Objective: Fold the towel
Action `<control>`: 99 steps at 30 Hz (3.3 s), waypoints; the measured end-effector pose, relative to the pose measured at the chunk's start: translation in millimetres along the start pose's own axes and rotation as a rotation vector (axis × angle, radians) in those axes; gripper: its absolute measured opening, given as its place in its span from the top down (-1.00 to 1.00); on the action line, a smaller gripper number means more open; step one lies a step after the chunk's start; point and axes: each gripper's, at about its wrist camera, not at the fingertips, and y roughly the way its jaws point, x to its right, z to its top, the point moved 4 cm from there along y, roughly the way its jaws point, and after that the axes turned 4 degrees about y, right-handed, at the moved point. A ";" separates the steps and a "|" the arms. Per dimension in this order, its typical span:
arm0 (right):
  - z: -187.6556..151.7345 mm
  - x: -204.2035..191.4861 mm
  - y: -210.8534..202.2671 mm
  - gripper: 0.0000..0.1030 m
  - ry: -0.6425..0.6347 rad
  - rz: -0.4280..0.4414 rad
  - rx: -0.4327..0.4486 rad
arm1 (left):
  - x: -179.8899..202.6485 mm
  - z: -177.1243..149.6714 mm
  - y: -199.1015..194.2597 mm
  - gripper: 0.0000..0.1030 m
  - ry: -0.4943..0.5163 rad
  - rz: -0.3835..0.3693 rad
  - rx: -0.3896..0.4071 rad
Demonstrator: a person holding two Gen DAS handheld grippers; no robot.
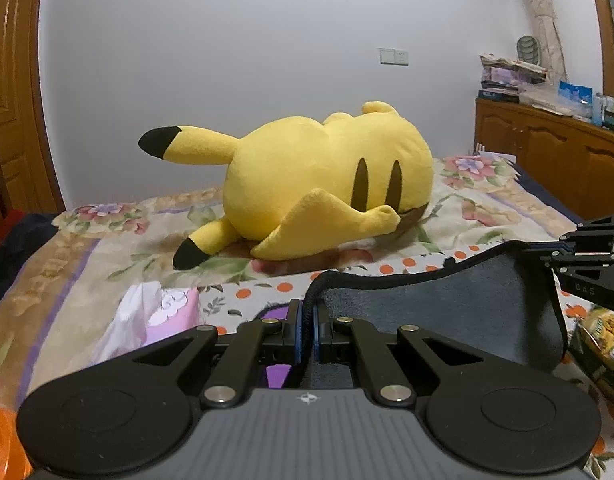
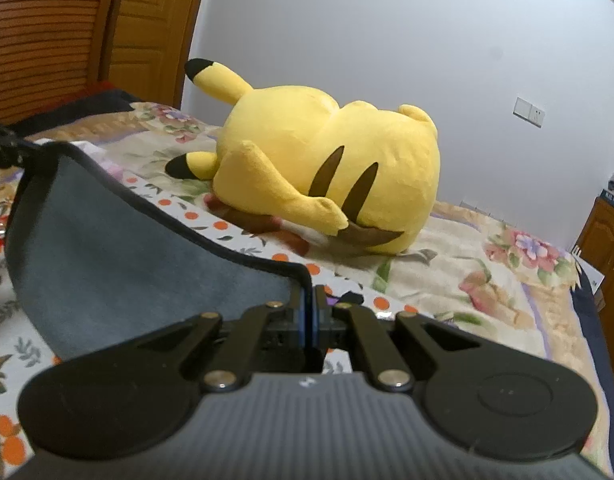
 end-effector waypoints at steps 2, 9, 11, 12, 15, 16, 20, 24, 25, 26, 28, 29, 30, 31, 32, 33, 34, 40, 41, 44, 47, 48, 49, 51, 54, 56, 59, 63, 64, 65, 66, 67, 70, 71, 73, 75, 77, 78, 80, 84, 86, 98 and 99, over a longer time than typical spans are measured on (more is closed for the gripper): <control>2.2 1.4 7.3 0.92 -0.013 -0.011 -0.003 | -2.6 4.2 6.2 0.88 -0.002 0.009 0.001; 8.9 7.5 35.2 0.92 -0.019 -0.040 -0.024 | -7.2 12.1 33.3 0.88 0.011 0.052 -0.003; 9.7 7.9 44.3 0.92 -0.019 -0.047 -0.032 | -7.3 13.3 41.9 0.88 0.019 0.061 -0.004; 10.2 8.1 48.7 0.92 -0.018 -0.049 -0.036 | -7.9 13.8 46.8 0.88 0.021 0.065 -0.007; 10.2 8.1 62.0 0.92 -0.013 -0.055 -0.052 | -12.3 14.0 63.2 0.88 0.003 0.070 -0.024; 9.4 8.0 66.2 0.92 -0.012 -0.058 -0.058 | -13.3 13.6 68.2 0.88 -0.005 0.071 -0.031; 4.7 7.6 83.6 0.92 0.002 -0.066 -0.103 | -15.1 7.3 89.0 0.88 -0.016 0.075 -0.061; -1.0 8.6 97.8 0.92 0.025 -0.066 -0.144 | -15.1 -2.1 104.9 0.88 -0.015 0.084 -0.088; -3.3 9.1 101.4 0.92 0.030 -0.067 -0.159 | -15.0 -5.3 109.3 0.88 -0.014 0.085 -0.100; -5.9 9.6 105.0 0.92 0.037 -0.067 -0.175 | -15.2 -8.3 113.6 0.88 -0.011 0.087 -0.109; -9.4 8.6 108.6 0.92 0.042 -0.068 -0.192 | -15.6 -12.4 120.1 0.88 -0.005 0.093 -0.122; -10.3 8.0 109.8 0.92 0.042 -0.068 -0.196 | -15.8 -14.4 122.3 0.88 -0.005 0.093 -0.128; -10.9 7.3 110.9 0.92 0.042 -0.069 -0.201 | -16.5 -15.8 123.5 0.88 -0.013 0.090 -0.130; -11.8 6.7 111.9 0.92 0.043 -0.071 -0.207 | -17.3 -16.9 124.9 0.88 -0.022 0.088 -0.132; -12.8 6.7 113.2 0.92 0.045 -0.080 -0.214 | -17.6 -18.2 126.5 0.88 -0.026 0.087 -0.134; -13.5 6.2 114.1 0.92 0.047 -0.082 -0.216 | -17.5 -18.8 127.5 0.88 -0.028 0.090 -0.134; -14.0 5.7 114.7 0.92 0.049 -0.082 -0.218 | -17.0 -19.5 128.9 0.88 -0.025 0.090 -0.136; -13.2 7.1 116.6 0.89 0.057 -0.091 -0.224 | -17.3 -23.1 132.9 0.78 -0.035 0.100 -0.154; -12.2 7.1 115.2 0.89 0.058 -0.093 -0.219 | -16.3 -23.6 132.7 0.77 -0.034 0.098 -0.156; -9.3 6.9 110.9 0.60 0.057 -0.102 -0.208 | -13.6 -25.6 129.7 0.38 -0.036 0.086 -0.161; -5.5 5.5 100.7 0.12 0.069 -0.091 -0.189 | -10.8 -24.5 121.0 0.26 -0.039 0.074 -0.152; -4.6 4.8 96.5 0.12 0.075 -0.085 -0.185 | -11.0 -23.7 117.4 0.26 -0.043 0.074 -0.146; -4.0 4.4 92.0 0.12 0.083 -0.076 -0.183 | -11.8 -23.0 112.3 0.24 -0.056 0.077 -0.139; -4.2 3.2 81.9 0.12 0.108 -0.064 -0.180 | -11.6 -22.6 105.3 0.20 -0.076 0.071 -0.144; -5.3 -0.1 65.2 0.12 0.125 -0.056 -0.176 | -7.9 -20.8 90.9 0.18 -0.067 0.063 -0.145; -6.2 -1.4 52.2 0.12 0.149 -0.048 -0.170 | -5.4 -19.6 79.0 0.11 -0.055 0.063 -0.141; -9.0 -2.8 30.9 0.12 0.197 -0.040 -0.166 | -1.5 -20.1 60.7 0.02 -0.061 0.050 -0.146; -12.4 -4.6 3.9 0.11 0.226 -0.043 -0.161 | 5.7 -21.2 35.4 -0.08 -0.046 0.043 -0.152; -12.7 -4.3 -4.1 0.11 0.237 -0.045 -0.159 | 8.0 -21.4 28.0 -0.13 -0.041 0.044 -0.152; -13.1 -4.4 -10.6 0.11 0.244 -0.044 -0.158 | 9.7 -22.0 21.6 -0.15 -0.040 0.044 -0.150; -13.2 -4.5 -17.9 0.10 0.249 -0.044 -0.157 | 11.5 -22.4 15.1 -0.21 -0.039 0.043 -0.151; -13.0 -4.9 -25.1 0.10 0.251 -0.046 -0.155 | 13.6 -22.9 8.0 -0.26 -0.039 0.041 -0.150; -13.0 -5.6 -44.7 0.05 0.252 -0.051 -0.144 | 19.3 -24.3 -11.1 -0.36 -0.035 0.036 -0.149; -13.0 -5.7 -52.4 0.01 0.257 -0.052 -0.140 | 21.3 -24.8 -16.7 -0.40 -0.034 0.037 -0.151; -13.0 -5.6 -64.1 -0.02 0.262 -0.055 -0.136 | 24.6 -25.5 -28.8 -0.55 -0.031 0.043 -0.148; -12.7 -5.4 -76.4 -0.07 0.267 -0.059 -0.132 | 27.6 -25.2 -42.0 -0.61 -0.026 0.048 -0.141; -12.2 -5.6 -88.8 -0.08 0.267 -0.058 -0.127 | 30.4 -24.9 -54.9 -0.66 -0.025 0.058 -0.134; -11.7 -5.8 -94.3 -0.08 0.264 -0.053 -0.121 | 31.5 -24.5 -61.8 -0.68 -0.026 0.058 -0.130; -10.2 -6.2 -106.7 -0.08 0.262 -0.059 -0.108 | 33.4 -23.4 -74.7 -0.72 -0.033 0.054 -0.123; -8.2 -6.5 -126.6 -0.08 0.267 -0.059 -0.090 | 37.4 -22.1 -97.0 -0.79 -0.037 0.056 -0.110; -7.8 -8.0 -135.8 -0.08 0.267 -0.060 -0.084 | 39.9 -22.2 -107.5 -0.81 -0.039 0.055 -0.108; -21.8 -20.7 -174.3 -0.45 0.298 -0.043 -0.081 | 53.6 -34.7 -151.6 -0.99 -0.041 0.066 -0.107; -24.1 -21.3 -176.9 -0.55 0.302 -0.044 -0.083 | 55.5 -36.9 -154.8 -1.00 -0.038 0.078 -0.104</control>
